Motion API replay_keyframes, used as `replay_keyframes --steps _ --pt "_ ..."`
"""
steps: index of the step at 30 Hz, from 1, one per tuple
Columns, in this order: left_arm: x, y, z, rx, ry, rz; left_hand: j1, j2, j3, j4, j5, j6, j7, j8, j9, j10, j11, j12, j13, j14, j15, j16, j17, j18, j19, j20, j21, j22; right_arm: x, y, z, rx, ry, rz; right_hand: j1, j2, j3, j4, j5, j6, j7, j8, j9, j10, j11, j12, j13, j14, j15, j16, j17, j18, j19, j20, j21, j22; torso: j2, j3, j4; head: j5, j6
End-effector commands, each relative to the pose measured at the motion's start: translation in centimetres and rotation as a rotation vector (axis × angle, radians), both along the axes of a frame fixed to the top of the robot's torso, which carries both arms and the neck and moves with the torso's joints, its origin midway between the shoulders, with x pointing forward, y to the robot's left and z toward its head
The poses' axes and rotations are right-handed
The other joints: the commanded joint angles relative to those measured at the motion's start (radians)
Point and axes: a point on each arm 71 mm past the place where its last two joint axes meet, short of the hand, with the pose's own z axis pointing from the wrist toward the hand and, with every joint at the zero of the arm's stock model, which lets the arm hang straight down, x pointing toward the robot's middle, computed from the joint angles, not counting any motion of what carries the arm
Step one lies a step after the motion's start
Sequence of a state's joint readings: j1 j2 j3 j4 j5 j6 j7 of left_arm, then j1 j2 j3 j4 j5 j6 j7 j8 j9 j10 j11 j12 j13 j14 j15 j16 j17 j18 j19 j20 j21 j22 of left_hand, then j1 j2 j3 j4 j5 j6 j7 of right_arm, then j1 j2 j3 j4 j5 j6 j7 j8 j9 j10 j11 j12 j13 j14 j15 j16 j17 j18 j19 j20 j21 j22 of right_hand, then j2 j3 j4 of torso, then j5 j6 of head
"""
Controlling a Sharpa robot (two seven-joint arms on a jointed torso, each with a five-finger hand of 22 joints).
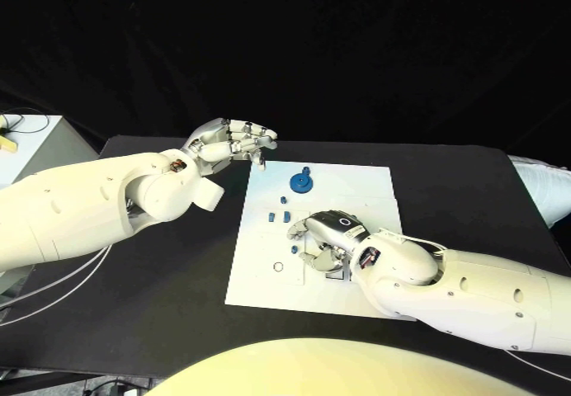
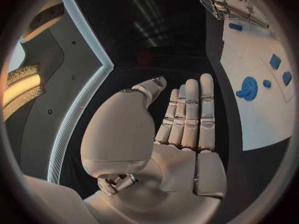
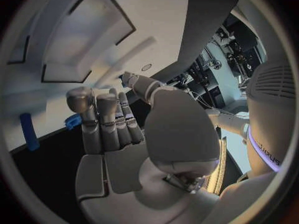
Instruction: Assemble the parts on the task board
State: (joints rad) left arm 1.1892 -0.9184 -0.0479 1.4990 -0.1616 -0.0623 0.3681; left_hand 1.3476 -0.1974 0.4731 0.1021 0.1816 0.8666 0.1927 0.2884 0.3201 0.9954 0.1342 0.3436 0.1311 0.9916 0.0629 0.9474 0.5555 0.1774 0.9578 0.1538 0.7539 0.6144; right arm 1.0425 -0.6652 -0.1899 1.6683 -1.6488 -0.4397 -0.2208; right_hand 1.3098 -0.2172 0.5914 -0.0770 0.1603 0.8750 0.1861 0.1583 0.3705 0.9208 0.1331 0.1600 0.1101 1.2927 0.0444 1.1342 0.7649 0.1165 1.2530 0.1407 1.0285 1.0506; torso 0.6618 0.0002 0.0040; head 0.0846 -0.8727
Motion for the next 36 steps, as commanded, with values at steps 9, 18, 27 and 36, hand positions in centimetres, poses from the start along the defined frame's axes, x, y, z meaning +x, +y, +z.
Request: replay_keyframes --steps 9,18,27,36 --pt "-0.1 0.0 0.1 -0.009 -0.002 -0.021 -0.004 0.001 -0.002 0.005 -0.003 -0.003 0.005 -0.006 -0.002 -0.005 0.000 -0.004 0.000 -0.001 0.003 -0.004 -0.002 0.004 -0.004 0.005 -0.004 0.001 1.8 -3.9 3.2 0.024 0.130 -0.075 -0.011 -0.009 0.013 0.022 0.017 0.012 -0.011 -0.003 0.001 0.077 -0.020 0.106 0.011 0.076 -0.017 0.105 0.104 -0.015 0.096 -0.013 0.143 0.135 -0.002 -0.0027 -0.0007 -0.019 0.000" --pt "0.0 -0.1 -0.1 -0.010 -0.001 -0.023 -0.004 0.001 -0.002 0.005 -0.003 -0.002 0.005 -0.006 -0.002 -0.005 0.000 -0.004 0.000 -0.001 0.003 -0.004 -0.002 0.004 -0.004 0.005 -0.004 0.001 4.6 -9.2 6.5 -0.013 0.140 -0.153 -0.026 -0.024 0.007 0.034 -0.005 0.018 -0.019 0.001 0.005 0.103 -0.031 0.120 0.004 0.117 -0.027 0.146 0.162 -0.029 0.135 -0.025 0.196 0.188 -0.005 -0.0033 -0.0029 -0.027 0.005" --pt "0.0 -0.2 -0.2 -0.011 0.000 -0.025 -0.004 0.001 -0.002 0.005 -0.003 -0.002 0.005 -0.006 -0.002 -0.005 0.000 -0.004 0.000 -0.001 0.003 -0.004 -0.002 0.004 -0.004 0.005 -0.004 0.001 5.9 -10.8 6.7 -0.116 0.039 -0.161 -0.029 -0.037 -0.057 0.050 0.005 0.014 -0.024 0.001 0.009 0.048 -0.029 0.112 -0.005 0.092 -0.023 0.124 0.111 -0.019 0.109 -0.021 0.148 0.150 -0.001 -0.0011 -0.0010 -0.031 0.010" --pt "0.0 -0.2 -0.2 -0.011 0.001 -0.026 -0.004 0.001 -0.002 0.005 -0.003 -0.002 0.005 -0.006 -0.002 -0.005 0.000 -0.004 0.000 -0.001 0.003 -0.004 -0.002 0.004 -0.004 0.005 -0.004 0.001 6.2 -10.6 5.6 -0.182 0.027 -0.168 -0.016 -0.029 -0.073 0.052 0.008 0.013 -0.029 0.001 0.010 0.039 -0.029 0.118 -0.005 0.089 -0.024 0.126 0.111 -0.017 0.104 -0.021 0.137 0.143 -0.001 -0.0027 -0.0002 -0.032 0.003"
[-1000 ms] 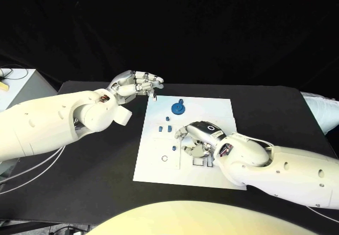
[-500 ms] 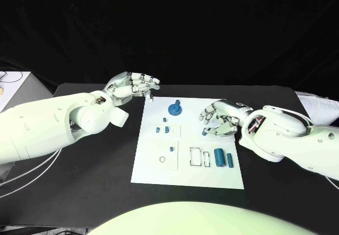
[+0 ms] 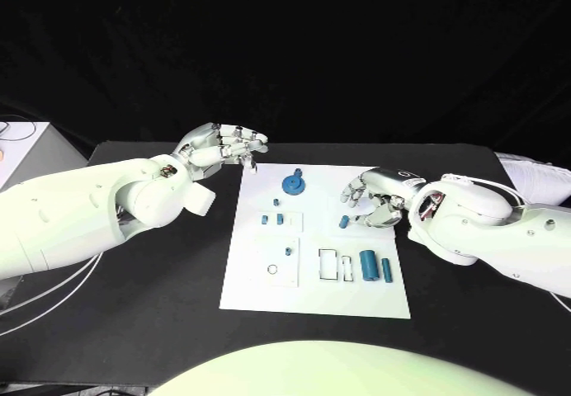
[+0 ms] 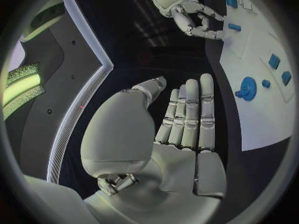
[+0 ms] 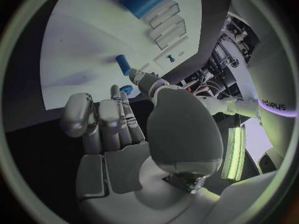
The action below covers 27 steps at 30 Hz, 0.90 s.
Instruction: Assemble the parts on the task board
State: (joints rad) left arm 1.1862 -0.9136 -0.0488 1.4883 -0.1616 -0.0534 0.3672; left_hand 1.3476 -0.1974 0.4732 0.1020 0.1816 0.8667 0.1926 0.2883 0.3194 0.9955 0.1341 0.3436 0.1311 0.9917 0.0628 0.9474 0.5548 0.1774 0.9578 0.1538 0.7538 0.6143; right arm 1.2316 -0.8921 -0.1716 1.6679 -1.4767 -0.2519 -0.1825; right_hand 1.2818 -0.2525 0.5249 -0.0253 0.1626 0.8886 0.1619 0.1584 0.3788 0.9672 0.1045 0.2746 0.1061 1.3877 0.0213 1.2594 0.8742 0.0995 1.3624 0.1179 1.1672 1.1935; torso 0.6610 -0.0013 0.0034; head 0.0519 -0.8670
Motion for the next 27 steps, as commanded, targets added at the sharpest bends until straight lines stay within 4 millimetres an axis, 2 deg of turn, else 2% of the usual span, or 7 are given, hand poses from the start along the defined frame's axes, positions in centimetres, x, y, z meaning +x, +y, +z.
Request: replay_keyframes --steps 1,6,10,18,27 --pt "-0.1 -0.2 0.1 -0.012 -0.004 -0.023 -0.004 0.001 -0.002 0.005 -0.003 -0.002 0.005 -0.006 -0.001 -0.005 0.000 -0.005 0.000 -0.001 0.003 -0.004 -0.001 0.004 -0.004 0.005 -0.004 0.001 -0.1 0.1 -0.7 -0.071 -0.007 0.016 0.014 0.008 -0.007 0.001 0.006 0.001 -0.005 0.002 0.002 -0.006 0.000 0.005 -0.001 -0.006 0.000 0.001 0.001 0.000 -0.005 0.002 -0.001 0.001 0.000 -0.0013 0.0005 0.001 -0.003" --pt "-0.1 -0.2 0.0 -0.011 -0.002 -0.023 -0.003 0.001 -0.003 0.006 -0.003 -0.002 0.005 -0.005 -0.001 -0.006 0.001 -0.004 0.000 -0.002 0.003 -0.004 -0.001 0.004 -0.004 0.005 -0.004 0.001 -0.2 0.6 -1.4 -0.089 -0.002 0.022 0.026 0.025 -0.003 0.006 0.003 0.031 0.000 0.017 0.007 0.012 0.000 0.025 0.002 0.000 -0.001 0.010 0.010 -0.003 0.003 0.001 0.008 0.011 -0.001 -0.0009 -0.0005 0.004 -0.006" --pt "-0.1 -0.3 0.0 -0.011 -0.001 -0.026 -0.003 0.001 -0.003 0.006 -0.003 -0.002 0.005 -0.005 -0.001 -0.006 0.001 -0.004 0.000 -0.002 0.003 -0.004 -0.001 0.004 -0.004 0.005 -0.004 0.001 -0.3 1.1 -1.9 -0.099 0.004 0.031 0.026 0.029 0.006 0.012 -0.003 0.052 -0.005 0.026 0.010 0.032 -0.005 0.040 0.004 0.006 -0.003 0.017 0.018 -0.005 0.010 -0.003 0.017 0.020 0.000 -0.0010 0.0017 0.005 -0.006" --pt "-0.1 -0.2 0.0 -0.010 -0.001 -0.024 -0.003 0.002 -0.003 0.007 -0.003 -0.002 0.005 -0.005 -0.001 -0.005 0.001 -0.004 0.000 -0.002 0.003 -0.004 -0.001 0.004 -0.005 0.006 -0.005 0.001 -0.5 1.7 -2.5 -0.101 0.010 0.038 0.024 0.036 0.022 0.022 -0.003 0.083 -0.013 0.039 0.014 0.065 -0.014 0.057 0.006 0.011 -0.011 0.022 0.022 -0.007 0.018 -0.009 0.025 0.030 -0.001 -0.0019 -0.0004 0.006 -0.006" --pt "-0.1 -0.2 0.0 -0.010 -0.001 -0.024 -0.003 0.002 -0.003 0.007 -0.003 -0.002 0.005 -0.005 -0.001 -0.005 0.001 -0.004 0.000 -0.002 0.003 -0.004 -0.001 0.004 -0.005 0.006 -0.005 0.001 -0.6 2.2 -2.7 -0.089 0.005 0.042 0.017 0.047 0.039 0.036 -0.018 0.104 -0.019 0.047 0.017 0.087 -0.021 0.063 0.006 0.024 -0.017 0.034 0.039 -0.011 0.032 -0.016 0.043 0.049 -0.001 -0.0009 -0.0003 0.006 -0.006"
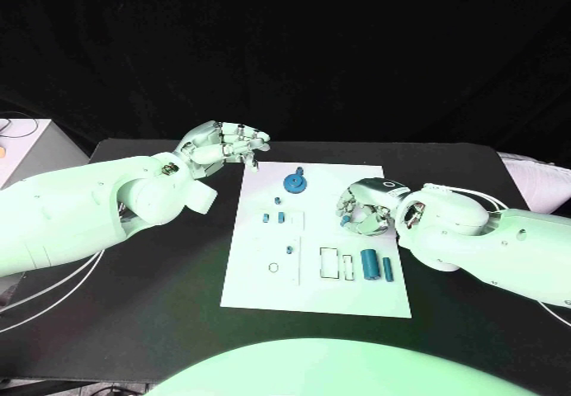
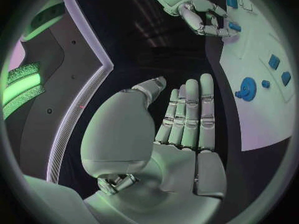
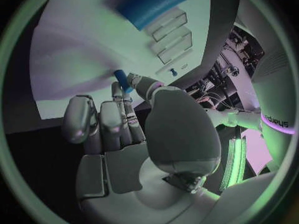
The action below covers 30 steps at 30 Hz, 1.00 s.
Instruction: Assemble the parts on the task board
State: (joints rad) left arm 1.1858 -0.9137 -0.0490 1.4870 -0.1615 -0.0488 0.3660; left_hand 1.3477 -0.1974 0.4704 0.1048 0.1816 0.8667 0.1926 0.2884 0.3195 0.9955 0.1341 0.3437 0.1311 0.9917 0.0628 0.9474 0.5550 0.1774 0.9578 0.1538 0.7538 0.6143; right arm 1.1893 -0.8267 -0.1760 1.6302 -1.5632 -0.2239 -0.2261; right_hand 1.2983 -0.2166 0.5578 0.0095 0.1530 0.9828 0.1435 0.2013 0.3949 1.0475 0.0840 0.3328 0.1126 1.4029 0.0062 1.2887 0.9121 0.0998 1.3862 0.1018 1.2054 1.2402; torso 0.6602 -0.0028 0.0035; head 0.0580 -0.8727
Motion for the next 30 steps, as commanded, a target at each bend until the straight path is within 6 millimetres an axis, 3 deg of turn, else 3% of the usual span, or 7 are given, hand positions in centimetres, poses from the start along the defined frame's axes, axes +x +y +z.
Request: replay_keyframes --steps 1,6,8,15,30 --pt "-0.1 -0.2 0.1 -0.010 -0.003 -0.021 -0.003 0.002 0.000 0.004 -0.003 -0.002 0.005 -0.005 -0.001 -0.005 0.001 -0.004 0.000 -0.002 0.003 -0.004 -0.001 0.004 -0.005 0.006 -0.005 0.001 -0.3 0.3 -0.4 -0.008 0.001 0.010 0.000 0.011 0.009 0.003 -0.014 0.012 -0.001 0.005 0.001 0.009 -0.002 0.005 -0.001 0.010 -0.003 0.006 0.003 -0.012 0.009 -0.001 0.006 0.004 0.000 0.0006 -0.0004 0.000 0.000" --pt "-0.1 -0.2 0.1 -0.010 -0.003 -0.021 -0.003 0.002 0.000 0.004 -0.003 -0.002 0.005 -0.005 -0.001 -0.005 0.001 -0.004 0.000 -0.002 0.003 -0.004 -0.001 0.004 -0.005 0.006 -0.005 0.001 -0.2 0.2 -0.5 -0.013 -0.009 0.003 0.006 0.019 0.024 0.004 -0.026 0.028 -0.007 0.012 0.005 0.024 -0.007 0.008 0.000 0.014 -0.008 0.009 0.007 -0.014 0.015 -0.004 0.014 0.012 0.001 0.0001 -0.0005 0.000 0.000" --pt "-0.1 -0.2 0.1 -0.010 -0.002 -0.021 -0.003 0.002 0.000 0.004 -0.003 -0.002 0.005 -0.005 -0.001 -0.005 0.001 -0.004 0.000 -0.002 0.003 -0.004 -0.001 0.004 -0.005 0.006 -0.005 0.001 -0.2 0.2 -0.5 -0.010 -0.018 0.000 0.013 0.026 0.039 0.003 -0.054 0.043 -0.012 0.020 0.009 0.036 -0.012 0.010 0.001 0.017 -0.013 0.009 0.007 -0.016 0.020 -0.008 0.020 0.019 0.000 0.0003 -0.0003 0.001 0.000" --pt "-0.1 -0.1 0.1 -0.010 -0.003 -0.020 -0.003 0.002 0.000 0.004 -0.003 -0.002 0.005 -0.005 -0.001 -0.005 0.001 -0.004 0.000 -0.002 0.003 -0.004 -0.001 0.004 -0.005 0.006 -0.005 0.001 -0.2 0.2 -0.3 0.008 -0.058 -0.020 0.025 0.063 0.067 -0.006 -0.067 0.109 -0.039 0.072 0.043 0.114 -0.043 0.025 0.016 0.060 -0.039 0.054 0.105 -0.035 0.066 -0.030 0.103 0.096 0.000 0.0001 0.0003 -0.001 0.000" --pt "-0.1 -0.1 0.0 -0.009 -0.003 -0.019 -0.003 0.002 0.000 0.004 -0.003 -0.002 0.005 -0.005 -0.001 -0.005 0.001 -0.004 0.000 -0.002 0.003 -0.004 -0.001 0.004 -0.005 0.006 -0.005 0.001 -0.6 -0.2 0.7 0.050 -0.114 -0.031 0.026 0.065 0.075 -0.017 -0.072 0.109 -0.044 0.090 0.065 0.140 -0.051 0.020 0.023 0.061 -0.048 0.051 0.105 -0.038 0.075 -0.037 0.118 0.111 -0.002 0.0007 0.0002 0.002 0.000"
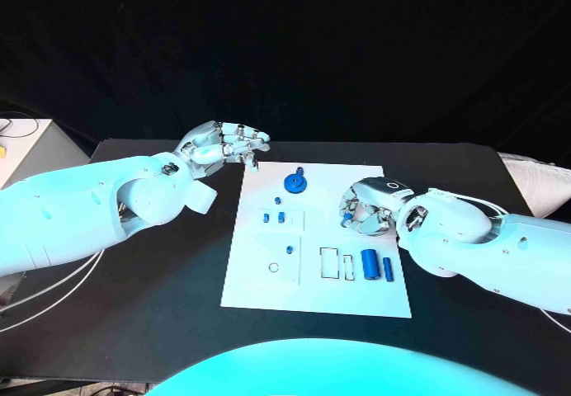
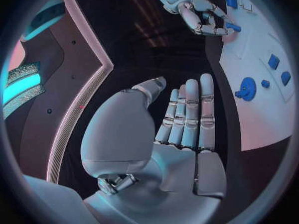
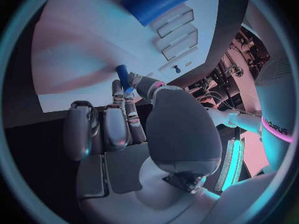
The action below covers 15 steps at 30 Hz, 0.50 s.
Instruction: Assemble the parts on the task board
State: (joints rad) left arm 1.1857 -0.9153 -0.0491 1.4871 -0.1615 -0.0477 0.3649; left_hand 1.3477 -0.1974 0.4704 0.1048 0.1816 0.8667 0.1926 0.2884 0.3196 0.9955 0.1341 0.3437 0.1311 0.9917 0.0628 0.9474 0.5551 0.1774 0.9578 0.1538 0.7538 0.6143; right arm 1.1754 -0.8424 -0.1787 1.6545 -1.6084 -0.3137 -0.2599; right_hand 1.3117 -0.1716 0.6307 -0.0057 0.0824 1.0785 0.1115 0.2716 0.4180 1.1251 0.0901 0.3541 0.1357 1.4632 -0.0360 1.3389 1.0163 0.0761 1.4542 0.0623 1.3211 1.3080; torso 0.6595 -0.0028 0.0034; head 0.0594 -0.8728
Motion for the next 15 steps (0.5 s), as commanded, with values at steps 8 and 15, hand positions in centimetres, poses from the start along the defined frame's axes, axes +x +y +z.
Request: replay_keyframes --steps 8,15 --pt "0.2 0.0 0.0 -0.007 -0.006 -0.011 -0.002 0.004 -0.001 0.006 -0.002 -0.001 0.005 -0.005 -0.001 -0.005 0.000 -0.004 0.001 -0.002 0.003 -0.004 -0.001 0.005 -0.005 0.006 -0.006 0.001 -0.9 0.7 3.0 0.071 -0.091 0.033 0.013 0.018 0.003 -0.004 0.000 0.012 -0.012 0.022 0.044 0.063 -0.057 -0.003 0.000 0.000 -0.006 0.000 -0.002 -0.015 0.007 0.001 0.004 0.045 -0.002 -0.0007 -0.0016 0.001 0.000" --pt "0.2 -0.1 -0.1 -0.009 -0.006 -0.013 -0.002 0.004 -0.001 0.006 -0.002 -0.001 0.005 -0.005 -0.001 -0.005 0.000 -0.004 0.001 -0.002 0.003 -0.004 -0.001 0.005 -0.005 0.006 -0.006 0.001 -2.3 2.5 3.9 0.108 -0.094 0.091 0.014 0.016 0.004 -0.007 0.003 0.010 -0.010 0.023 0.048 0.063 -0.057 -0.006 0.001 -0.001 -0.006 -0.003 -0.006 -0.016 0.009 0.001 0.007 0.048 0.000 -0.0004 -0.0001 0.001 0.001"
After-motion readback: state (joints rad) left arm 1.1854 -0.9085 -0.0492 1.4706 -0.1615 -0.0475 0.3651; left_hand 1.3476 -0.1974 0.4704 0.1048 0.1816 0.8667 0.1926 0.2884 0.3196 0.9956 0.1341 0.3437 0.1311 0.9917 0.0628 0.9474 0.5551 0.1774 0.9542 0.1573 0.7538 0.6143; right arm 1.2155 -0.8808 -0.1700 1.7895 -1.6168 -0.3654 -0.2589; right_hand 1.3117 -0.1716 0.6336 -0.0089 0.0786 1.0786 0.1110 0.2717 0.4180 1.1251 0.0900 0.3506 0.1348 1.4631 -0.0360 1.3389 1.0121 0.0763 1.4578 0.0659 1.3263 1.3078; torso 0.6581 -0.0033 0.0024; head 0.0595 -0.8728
